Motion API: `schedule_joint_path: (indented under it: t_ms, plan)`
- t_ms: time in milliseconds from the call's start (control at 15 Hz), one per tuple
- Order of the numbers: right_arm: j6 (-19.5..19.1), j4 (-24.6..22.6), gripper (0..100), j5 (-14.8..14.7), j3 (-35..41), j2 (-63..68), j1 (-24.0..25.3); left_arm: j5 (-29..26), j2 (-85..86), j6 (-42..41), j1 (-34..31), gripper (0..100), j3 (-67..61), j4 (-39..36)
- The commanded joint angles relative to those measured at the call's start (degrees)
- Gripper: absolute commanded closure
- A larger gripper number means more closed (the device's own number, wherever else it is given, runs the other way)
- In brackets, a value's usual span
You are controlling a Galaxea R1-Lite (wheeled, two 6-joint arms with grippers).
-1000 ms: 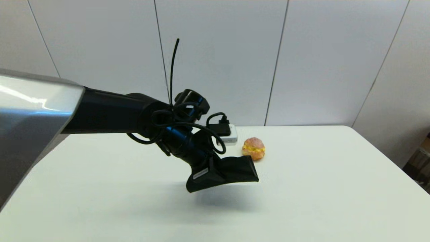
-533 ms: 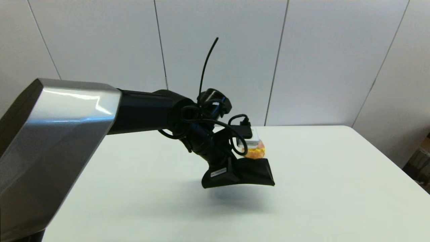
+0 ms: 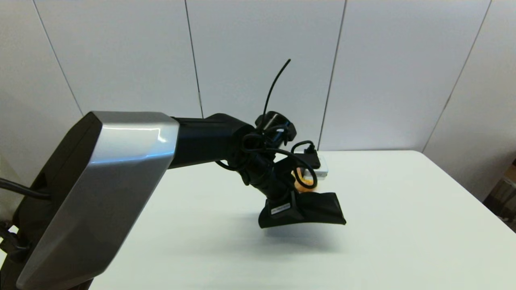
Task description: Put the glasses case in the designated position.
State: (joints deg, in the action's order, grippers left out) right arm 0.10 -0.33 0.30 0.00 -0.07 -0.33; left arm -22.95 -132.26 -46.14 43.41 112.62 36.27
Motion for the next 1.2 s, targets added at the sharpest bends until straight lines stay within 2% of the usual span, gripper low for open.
schedule_joint_path:
  t_ms: [67,200,1200]
  plan:
    - [-0.01,-0.02,0,0.05,0.0,0.07,0.07,-0.07,-1.43,1.84,1.41,100,0.32,-2.34]
    - [-0.01,-0.02,0,-0.04,0.0,0.07,-0.02,0.1,-1.78,2.72,2.03,100,0.5,-4.98]
    - [-0.01,-0.02,0,-0.04,0.0,0.07,0.07,0.98,-1.87,2.11,2.38,100,0.5,-5.51]
